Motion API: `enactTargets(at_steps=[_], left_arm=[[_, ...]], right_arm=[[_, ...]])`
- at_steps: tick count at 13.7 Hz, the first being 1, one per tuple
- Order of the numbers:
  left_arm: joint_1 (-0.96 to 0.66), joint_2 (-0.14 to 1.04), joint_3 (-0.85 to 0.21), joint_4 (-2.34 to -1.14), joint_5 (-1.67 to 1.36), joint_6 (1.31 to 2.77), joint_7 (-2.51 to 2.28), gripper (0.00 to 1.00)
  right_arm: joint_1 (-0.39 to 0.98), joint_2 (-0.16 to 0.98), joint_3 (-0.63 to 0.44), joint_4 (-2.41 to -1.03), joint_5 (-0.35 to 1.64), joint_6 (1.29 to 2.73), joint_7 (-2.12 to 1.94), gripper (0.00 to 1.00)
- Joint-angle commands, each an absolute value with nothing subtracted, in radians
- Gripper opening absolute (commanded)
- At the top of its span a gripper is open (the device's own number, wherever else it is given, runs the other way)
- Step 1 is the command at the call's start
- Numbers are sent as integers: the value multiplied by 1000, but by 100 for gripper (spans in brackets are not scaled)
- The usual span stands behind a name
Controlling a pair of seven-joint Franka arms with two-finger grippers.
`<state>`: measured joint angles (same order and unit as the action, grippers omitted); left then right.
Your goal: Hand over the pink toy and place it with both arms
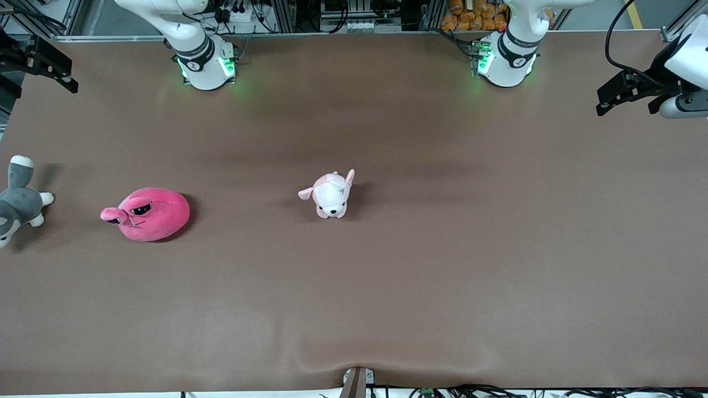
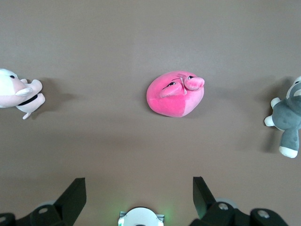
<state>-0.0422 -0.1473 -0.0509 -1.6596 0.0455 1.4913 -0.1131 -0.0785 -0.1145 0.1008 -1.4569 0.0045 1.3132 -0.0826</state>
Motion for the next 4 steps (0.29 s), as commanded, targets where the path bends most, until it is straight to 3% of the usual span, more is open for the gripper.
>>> enactTargets(at_steps=[1, 4], left_arm=[[-43, -133, -54, -1629, 48, 1470, -115, 100], [-43, -133, -54, -1629, 51, 1470, -115, 100]], right_arm=[[-80, -110, 103, -1445, 14, 1308, -58, 100], [-83, -110, 103, -1445, 14, 1308, -58, 100]])
